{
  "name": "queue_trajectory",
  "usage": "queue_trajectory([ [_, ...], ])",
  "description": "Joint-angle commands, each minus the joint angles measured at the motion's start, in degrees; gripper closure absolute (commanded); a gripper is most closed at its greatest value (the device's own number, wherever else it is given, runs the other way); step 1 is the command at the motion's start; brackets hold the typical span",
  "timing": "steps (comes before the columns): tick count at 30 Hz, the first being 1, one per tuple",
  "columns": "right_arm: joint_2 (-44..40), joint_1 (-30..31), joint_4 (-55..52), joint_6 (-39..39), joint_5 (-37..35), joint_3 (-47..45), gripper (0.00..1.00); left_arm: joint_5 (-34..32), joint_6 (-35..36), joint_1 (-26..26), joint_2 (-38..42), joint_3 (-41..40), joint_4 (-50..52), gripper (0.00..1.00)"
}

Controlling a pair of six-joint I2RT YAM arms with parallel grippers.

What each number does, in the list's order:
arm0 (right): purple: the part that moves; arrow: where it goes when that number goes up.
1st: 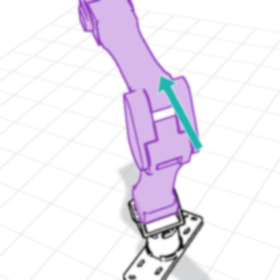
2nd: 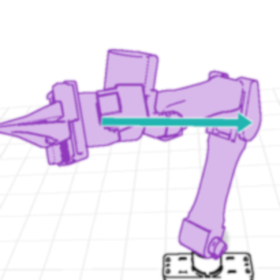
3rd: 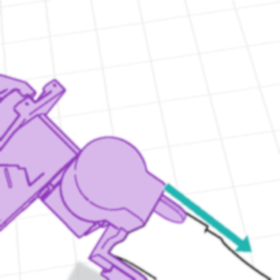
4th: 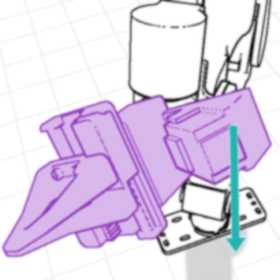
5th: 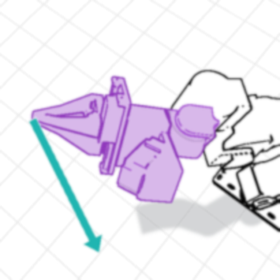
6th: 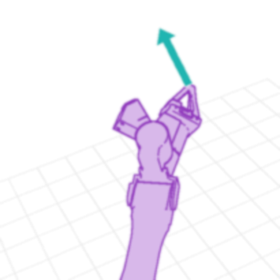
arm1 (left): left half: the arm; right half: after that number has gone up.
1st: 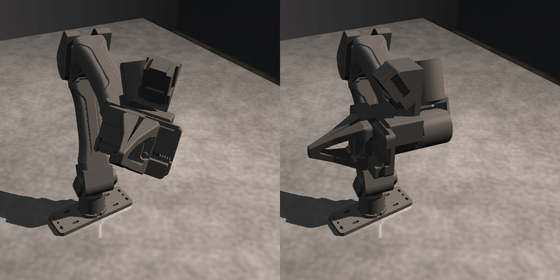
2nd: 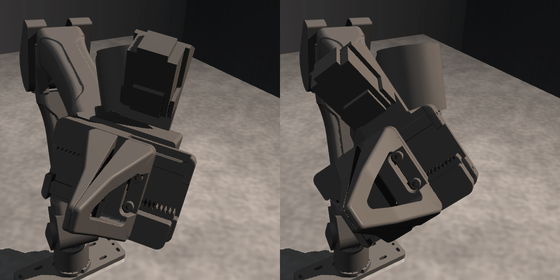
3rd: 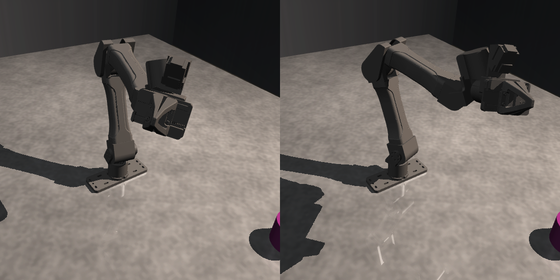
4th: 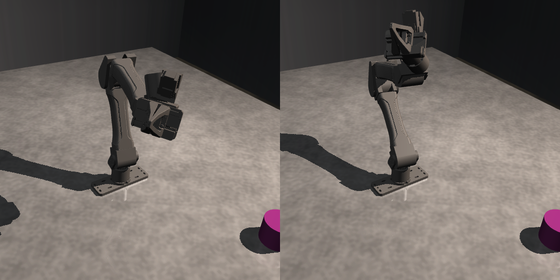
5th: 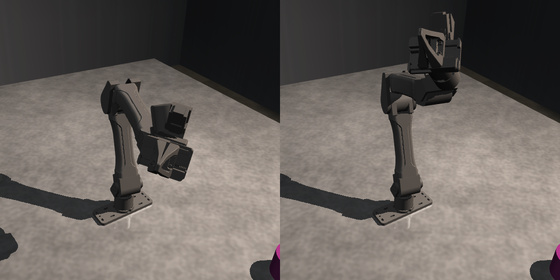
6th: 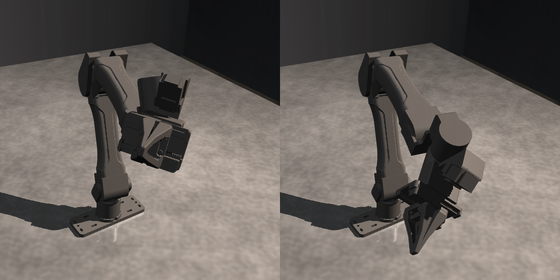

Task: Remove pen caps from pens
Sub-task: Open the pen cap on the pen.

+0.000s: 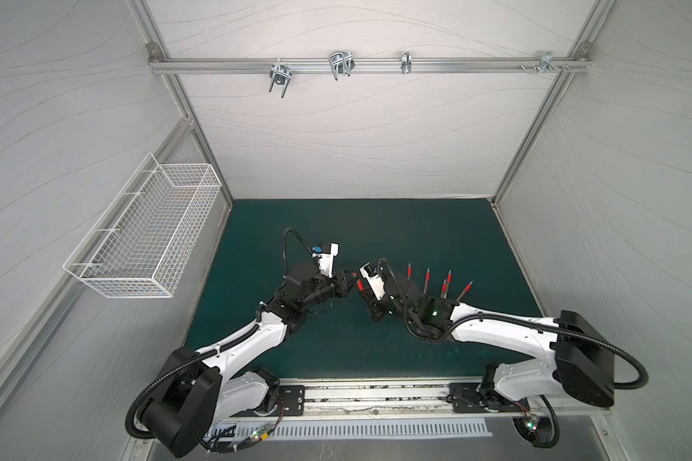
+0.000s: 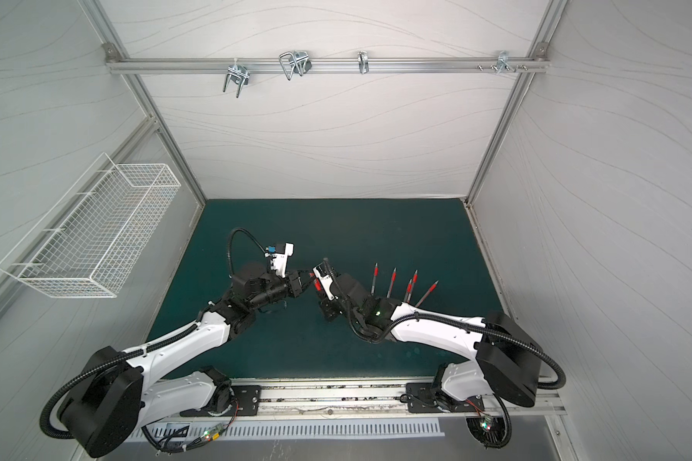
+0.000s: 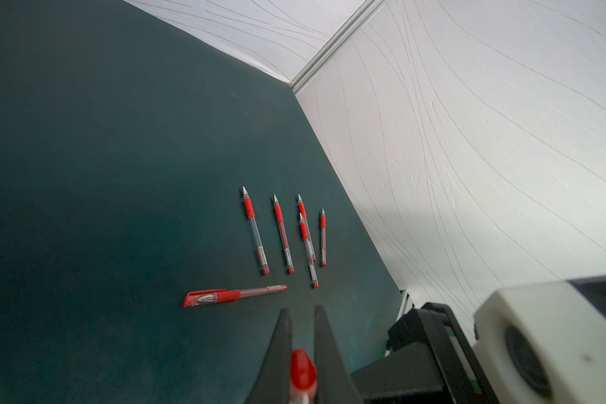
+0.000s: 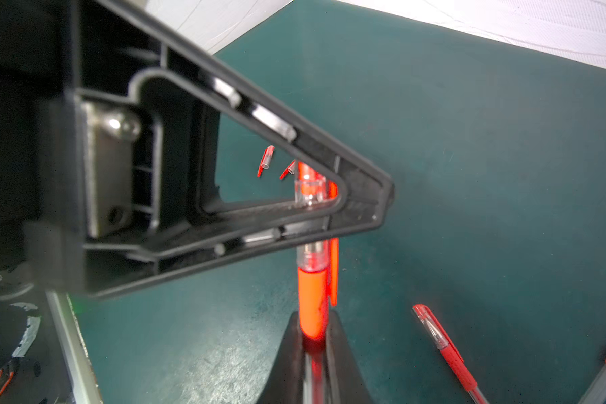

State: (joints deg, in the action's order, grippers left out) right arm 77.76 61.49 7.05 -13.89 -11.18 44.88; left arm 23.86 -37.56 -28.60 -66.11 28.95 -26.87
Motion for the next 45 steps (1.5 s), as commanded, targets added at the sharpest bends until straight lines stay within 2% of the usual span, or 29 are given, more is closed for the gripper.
queue_trajectory([
  [1, -1.9, -3.4, -2.7, -2.3, 10.6, -2.4, 1.00, -5.1, 0.4, 2.1, 0.7, 0.1, -4.3, 1.00],
  [6, 0.4, -10.1, 2.0, -5.2, 31.2, -3.5, 1.00, -5.1, 0.1, 2.4, 1.1, -0.2, -4.8, 1.00],
  [9, 2.1, -12.3, 5.1, -5.9, 40.4, -4.1, 1.00, -4.4, -0.3, 2.5, 1.0, -0.5, -5.9, 1.00],
  [13, 3.2, -13.7, 7.7, -7.1, 45.1, -4.8, 1.00, -4.2, -0.6, 2.8, 1.1, -0.6, -6.1, 1.00],
  [15, 3.7, -13.9, 7.1, -7.1, 44.8, -4.5, 1.00, -4.1, -0.8, 2.9, 1.2, -0.7, -6.1, 1.00],
  [18, 3.6, -12.7, 3.2, -6.0, 38.4, -3.2, 1.00, -4.3, -0.8, 3.0, 1.4, -0.7, -6.1, 1.00],
  [20, 2.6, -10.1, -0.4, -4.2, 30.0, -2.2, 1.00, -4.4, -0.9, 3.1, 1.6, -0.8, -5.9, 1.00],
  [25, 1.1, -2.0, -6.7, -1.5, 3.1, 0.0, 1.00, -5.1, -0.9, 3.4, 1.8, -0.6, -4.8, 1.00],
  [28, 0.7, 1.6, -8.8, -1.3, -8.8, 0.7, 1.00, -5.2, -1.2, 3.5, 1.6, -0.6, -4.6, 1.00],
  [31, 1.6, 4.8, -10.9, -0.5, -17.6, 2.2, 1.00, -5.2, -1.4, 3.6, 1.7, -0.6, -4.6, 1.00],
  [32, 2.0, 5.4, -11.4, -0.3, -18.2, 2.7, 1.00, -5.2, -1.4, 3.6, 1.7, -0.6, -4.7, 1.00],
  [35, 2.6, 5.4, -10.3, 0.3, -13.0, 2.9, 1.00, -5.2, -1.4, 3.7, 1.9, -0.7, -4.8, 1.00],
  [40, 1.7, 1.7, -9.7, -1.8, 2.2, 2.2, 1.00, -5.5, -1.5, 3.9, 2.3, -0.9, -4.7, 1.00],
  [45, 2.5, -4.7, -6.9, -4.9, 19.1, 0.5, 1.00, -7.3, -2.4, 4.8, 3.4, -2.0, -4.9, 1.00],
])
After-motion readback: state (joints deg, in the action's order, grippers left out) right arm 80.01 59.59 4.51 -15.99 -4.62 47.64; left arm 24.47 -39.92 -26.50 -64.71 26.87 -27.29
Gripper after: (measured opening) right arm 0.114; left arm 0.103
